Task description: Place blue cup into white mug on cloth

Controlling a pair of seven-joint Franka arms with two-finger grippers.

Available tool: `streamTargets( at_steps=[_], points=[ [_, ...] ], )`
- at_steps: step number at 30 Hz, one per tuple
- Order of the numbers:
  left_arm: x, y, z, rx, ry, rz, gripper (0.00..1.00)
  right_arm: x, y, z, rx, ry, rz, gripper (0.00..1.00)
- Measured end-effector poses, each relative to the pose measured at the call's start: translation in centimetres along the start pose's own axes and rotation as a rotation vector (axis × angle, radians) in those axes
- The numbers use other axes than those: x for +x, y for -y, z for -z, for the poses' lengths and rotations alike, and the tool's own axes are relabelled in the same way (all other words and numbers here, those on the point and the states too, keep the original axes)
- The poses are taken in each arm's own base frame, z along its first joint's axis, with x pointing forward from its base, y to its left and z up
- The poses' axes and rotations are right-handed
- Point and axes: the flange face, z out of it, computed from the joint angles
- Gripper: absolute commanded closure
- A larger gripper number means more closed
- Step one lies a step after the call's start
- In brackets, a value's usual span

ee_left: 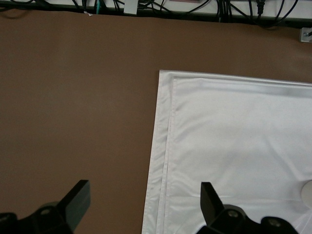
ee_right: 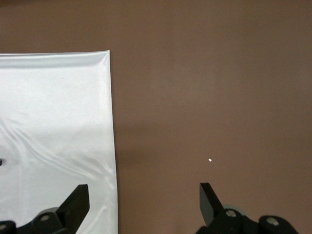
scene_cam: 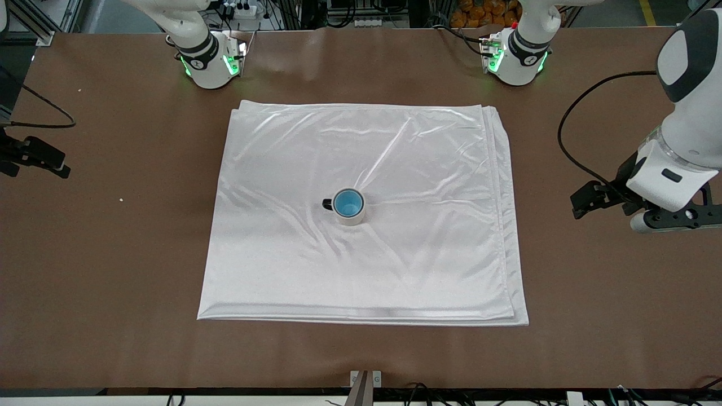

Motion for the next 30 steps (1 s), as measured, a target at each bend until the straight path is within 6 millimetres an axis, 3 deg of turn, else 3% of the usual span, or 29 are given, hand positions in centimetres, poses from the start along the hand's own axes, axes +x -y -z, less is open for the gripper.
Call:
streamTargets(
  at_steps=[16, 30],
  points=[
    [-1.5, 2.9, 2.2, 0.025, 0.044, -0.041, 0.0, 0.0, -0.5, -0.1, -0.001, 0.002, -0.01, 0.0],
    [-2.5, 3.1, 3.3, 0.031, 0.069, -0.048, 0.0, 0.0, -0.5, -0.1, 0.0, 0.005, -0.008, 0.0]
  ],
)
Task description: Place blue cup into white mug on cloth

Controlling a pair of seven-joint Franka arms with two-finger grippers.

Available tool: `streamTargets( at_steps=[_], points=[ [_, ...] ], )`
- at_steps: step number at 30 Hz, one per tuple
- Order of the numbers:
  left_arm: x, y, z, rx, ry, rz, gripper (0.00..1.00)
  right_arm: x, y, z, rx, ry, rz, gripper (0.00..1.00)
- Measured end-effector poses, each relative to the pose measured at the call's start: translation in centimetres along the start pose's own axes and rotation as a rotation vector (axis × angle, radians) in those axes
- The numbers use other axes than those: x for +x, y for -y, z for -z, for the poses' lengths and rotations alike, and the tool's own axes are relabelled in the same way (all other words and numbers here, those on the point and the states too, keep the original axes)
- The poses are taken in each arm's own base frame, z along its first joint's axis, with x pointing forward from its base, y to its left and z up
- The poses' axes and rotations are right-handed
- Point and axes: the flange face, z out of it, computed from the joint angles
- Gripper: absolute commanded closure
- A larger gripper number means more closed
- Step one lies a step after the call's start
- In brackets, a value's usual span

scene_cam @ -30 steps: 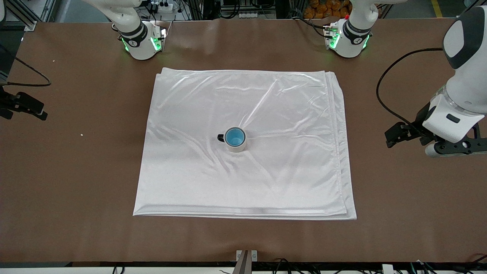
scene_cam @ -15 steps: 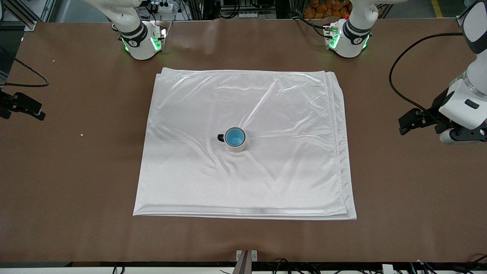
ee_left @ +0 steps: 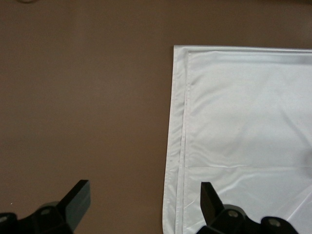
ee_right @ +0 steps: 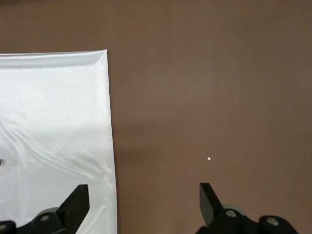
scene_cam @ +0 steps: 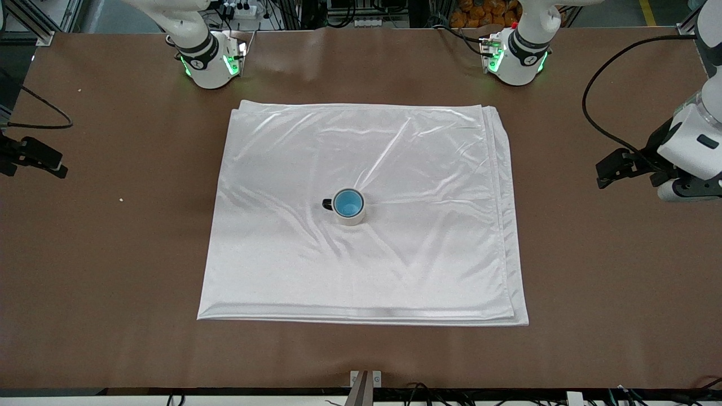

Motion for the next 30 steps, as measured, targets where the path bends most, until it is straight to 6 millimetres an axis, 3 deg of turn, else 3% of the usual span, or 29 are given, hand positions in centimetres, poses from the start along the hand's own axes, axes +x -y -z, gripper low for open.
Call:
streamTargets(
  at_steps=[11, 23, 30],
  points=[
    [0.0, 0.1, 0.0, 0.0, 0.002, -0.003, 0.0, -0.8, 0.0, -0.3, 0.0, 0.023, 0.0, 0.0],
    [0.1, 2.4, -0.3, 0.01, 0.013, 0.035, 0.0, -2.0, 0.1, 0.1, -0.001, 0.027, 0.0, 0.0],
    [0.1, 2.5, -0.3, 0.011, 0.016, 0.037, 0.0, -2.6, 0.2, -0.1, -0.001, 0.035, 0.0, 0.0]
  ],
)
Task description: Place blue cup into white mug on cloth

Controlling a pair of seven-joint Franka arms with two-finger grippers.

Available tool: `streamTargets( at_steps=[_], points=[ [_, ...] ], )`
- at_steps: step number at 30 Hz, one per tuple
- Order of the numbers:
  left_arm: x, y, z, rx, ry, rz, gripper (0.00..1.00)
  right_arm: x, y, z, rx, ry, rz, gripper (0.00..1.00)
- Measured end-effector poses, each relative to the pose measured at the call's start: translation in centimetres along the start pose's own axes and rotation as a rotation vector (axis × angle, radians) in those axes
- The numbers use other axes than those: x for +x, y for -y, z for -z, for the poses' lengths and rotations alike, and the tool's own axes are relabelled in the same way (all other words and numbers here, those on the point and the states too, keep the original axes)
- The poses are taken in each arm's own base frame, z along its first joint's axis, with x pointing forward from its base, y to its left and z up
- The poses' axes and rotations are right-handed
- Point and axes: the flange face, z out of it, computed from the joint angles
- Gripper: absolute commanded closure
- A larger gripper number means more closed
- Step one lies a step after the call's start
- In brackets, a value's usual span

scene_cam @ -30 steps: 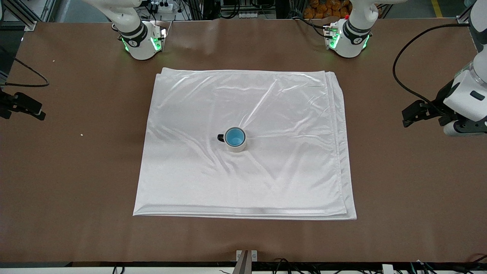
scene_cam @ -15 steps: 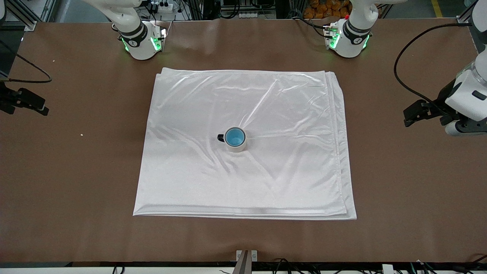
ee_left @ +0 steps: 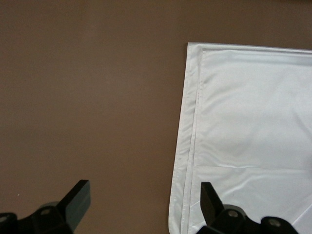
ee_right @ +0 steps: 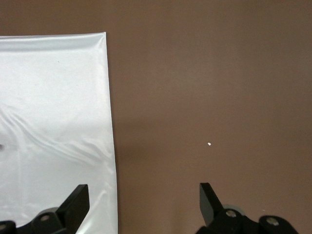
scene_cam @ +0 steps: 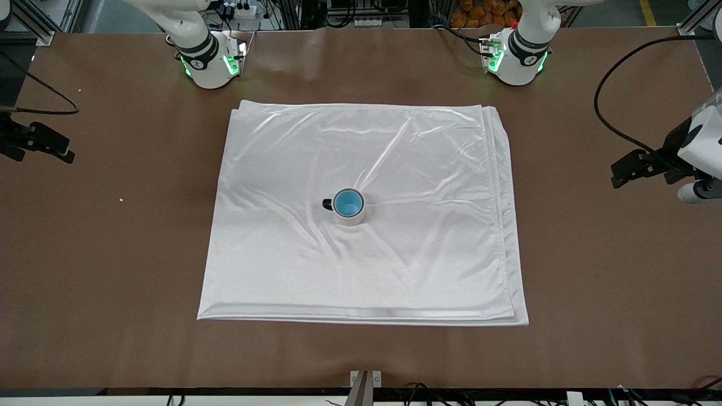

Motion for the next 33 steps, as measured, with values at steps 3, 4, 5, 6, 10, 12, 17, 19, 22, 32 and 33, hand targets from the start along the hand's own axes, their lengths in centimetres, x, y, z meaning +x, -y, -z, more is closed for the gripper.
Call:
streamTargets(
  at_steps=[3, 4, 5, 6, 10, 12, 17, 19, 22, 32, 33],
  points=[
    [-0.02, -0.06, -0.03, -0.002, 0.002, 0.0, 0.0, -0.09, 0.01, -0.01, 0.0, 0.001, 0.0, 0.0],
    [-0.03, -0.06, -0.04, -0.003, 0.003, 0.0, 0.0, -0.11, 0.01, -0.03, 0.0, 0.001, 0.0, 0.0],
    [-0.03, -0.06, -0.05, -0.003, 0.003, 0.0, 0.0, -0.11, 0.01, -0.05, 0.0, 0.002, 0.0, 0.0],
    [-0.04, -0.06, -0.08, -0.003, 0.004, 0.0, 0.0, -0.11, 0.01, -0.08, 0.0, 0.002, 0.0, 0.0],
    [-0.03, 0.05, -0.12, -0.003, 0.005, 0.002, 0.0, -0.12, 0.01, -0.18, 0.0, 0.004, 0.0, 0.0],
    [-0.02, 0.14, -0.13, -0.003, 0.005, 0.003, 0.0, -0.12, 0.01, -0.21, 0.0, 0.005, 0.0, 0.0],
    [-0.01, 0.18, -0.16, -0.005, 0.006, 0.003, 0.0, -0.13, 0.01, -0.24, 0.0, 0.005, 0.0, 0.0],
    [-0.02, 0.17, -0.17, -0.005, 0.006, 0.003, 0.0, -0.13, 0.01, -0.25, 0.0, 0.006, 0.0, 0.0],
    [-0.02, 0.1, -0.17, -0.006, 0.007, 0.001, 0.0, -0.13, 0.01, -0.25, 0.0, 0.005, 0.0, 0.0],
    [-0.04, -0.03, -0.18, -0.006, 0.007, -0.001, 0.0, -0.13, 0.06, -0.21, 0.0, 0.004, 0.001, 0.0],
    [-0.04, -0.04, -0.18, -0.006, 0.007, -0.001, 0.0, -0.13, 0.1, -0.21, 0.0, 0.004, 0.002, 0.0]
  ],
)
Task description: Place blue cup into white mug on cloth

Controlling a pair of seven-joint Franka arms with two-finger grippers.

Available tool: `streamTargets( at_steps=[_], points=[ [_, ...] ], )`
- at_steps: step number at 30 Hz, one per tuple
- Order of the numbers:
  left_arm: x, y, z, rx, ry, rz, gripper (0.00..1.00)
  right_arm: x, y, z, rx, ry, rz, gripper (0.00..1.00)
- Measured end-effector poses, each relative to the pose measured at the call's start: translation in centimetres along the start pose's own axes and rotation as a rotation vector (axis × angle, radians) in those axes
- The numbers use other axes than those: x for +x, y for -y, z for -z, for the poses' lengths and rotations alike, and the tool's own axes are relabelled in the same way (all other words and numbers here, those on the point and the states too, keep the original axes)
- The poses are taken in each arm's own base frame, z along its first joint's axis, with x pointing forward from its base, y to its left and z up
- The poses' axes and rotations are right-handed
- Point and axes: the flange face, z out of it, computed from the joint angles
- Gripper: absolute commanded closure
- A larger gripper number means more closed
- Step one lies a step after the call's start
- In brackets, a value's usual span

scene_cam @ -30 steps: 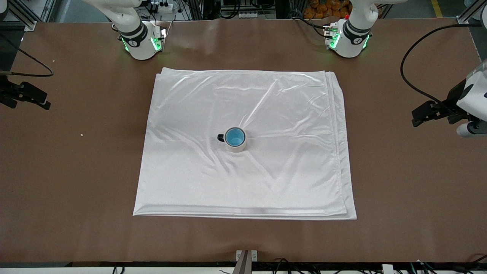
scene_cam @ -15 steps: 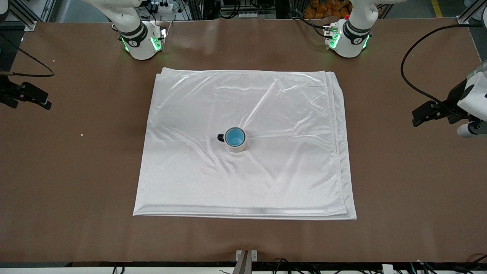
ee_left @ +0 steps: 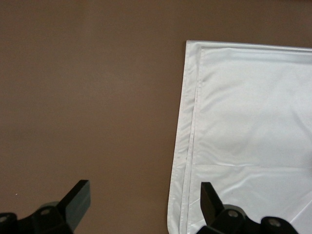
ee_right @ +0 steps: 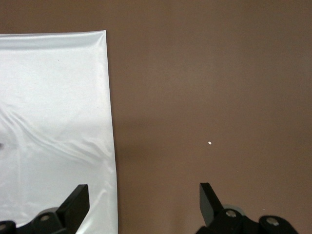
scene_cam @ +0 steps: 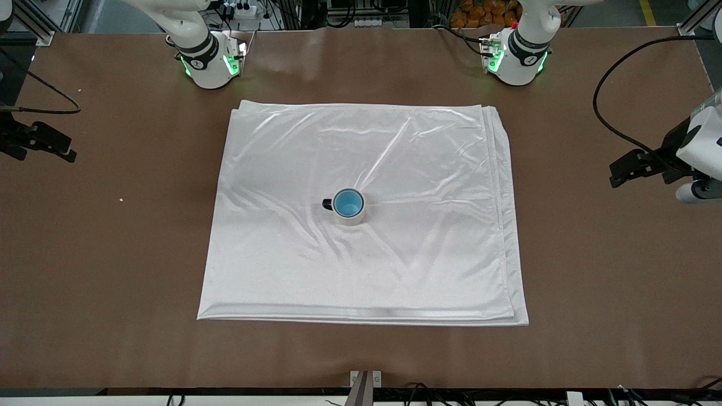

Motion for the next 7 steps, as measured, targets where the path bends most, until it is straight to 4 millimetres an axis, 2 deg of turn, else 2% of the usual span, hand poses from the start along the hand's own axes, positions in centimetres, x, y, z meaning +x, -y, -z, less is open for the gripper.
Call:
streamTargets(
  at_steps=[7],
  points=[
    [0.0, -0.04, 0.0, 0.0, 0.0, -0.001, 0.0, -0.01, 0.27, 0.05, 0.0, -0.001, 0.005, 0.0]
  ],
)
